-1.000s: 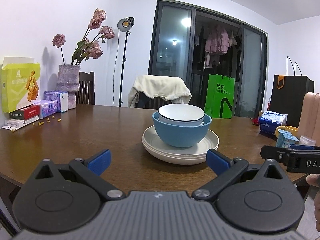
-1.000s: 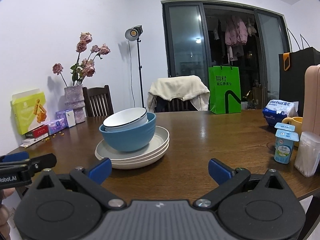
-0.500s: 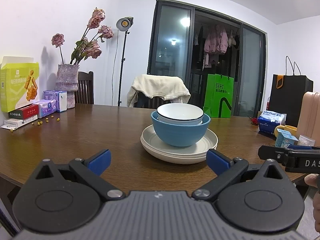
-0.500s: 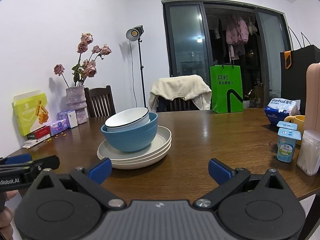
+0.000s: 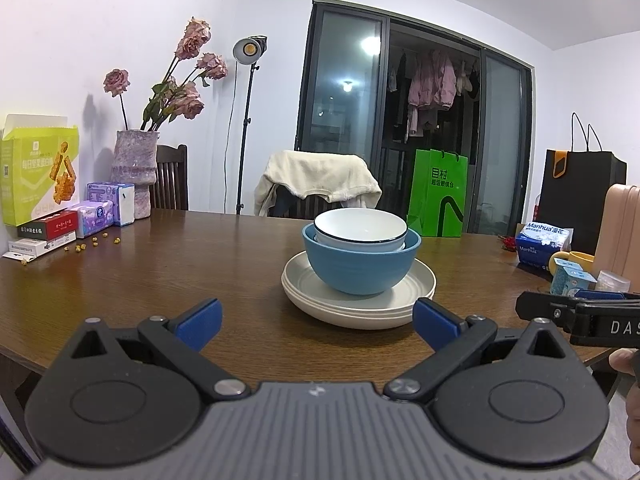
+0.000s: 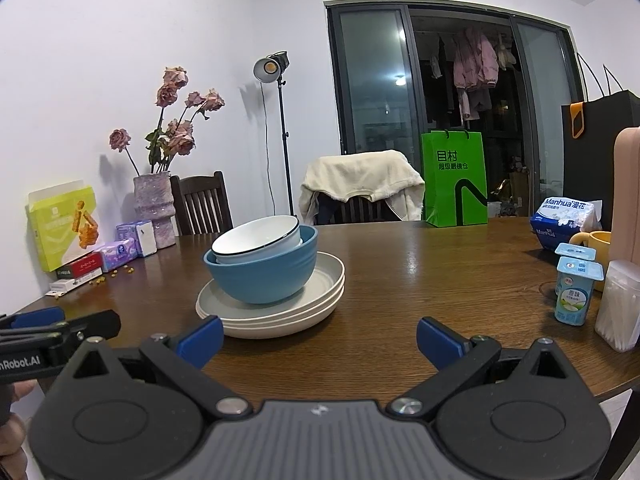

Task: Organize plates and bowls

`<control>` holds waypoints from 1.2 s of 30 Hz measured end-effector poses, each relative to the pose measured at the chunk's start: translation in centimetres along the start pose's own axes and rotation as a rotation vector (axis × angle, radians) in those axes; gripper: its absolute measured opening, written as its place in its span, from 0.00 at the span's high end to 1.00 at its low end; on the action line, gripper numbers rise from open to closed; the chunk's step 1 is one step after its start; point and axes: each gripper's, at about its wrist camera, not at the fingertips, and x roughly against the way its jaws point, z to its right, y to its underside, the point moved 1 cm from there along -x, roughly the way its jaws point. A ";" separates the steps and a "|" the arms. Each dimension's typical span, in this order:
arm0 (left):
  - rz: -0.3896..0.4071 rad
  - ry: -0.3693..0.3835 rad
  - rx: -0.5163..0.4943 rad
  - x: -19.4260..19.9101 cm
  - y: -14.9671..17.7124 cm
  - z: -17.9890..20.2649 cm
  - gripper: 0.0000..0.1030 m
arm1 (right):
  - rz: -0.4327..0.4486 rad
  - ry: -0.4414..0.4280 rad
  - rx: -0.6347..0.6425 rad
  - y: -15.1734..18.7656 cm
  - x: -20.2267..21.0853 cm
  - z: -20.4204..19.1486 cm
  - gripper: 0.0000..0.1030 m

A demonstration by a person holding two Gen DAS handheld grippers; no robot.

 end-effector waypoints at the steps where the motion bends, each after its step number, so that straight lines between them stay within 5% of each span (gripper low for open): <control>1: 0.000 0.000 0.000 0.0 0.0 0.0 0.00 | 0.000 0.000 0.000 0.0 0.0 0.0 0.00; 36: 0.018 -0.002 -0.014 0.3 -0.2 0.1 0.00 | 0.001 -0.011 0.001 -0.3 0.1 -0.3 0.00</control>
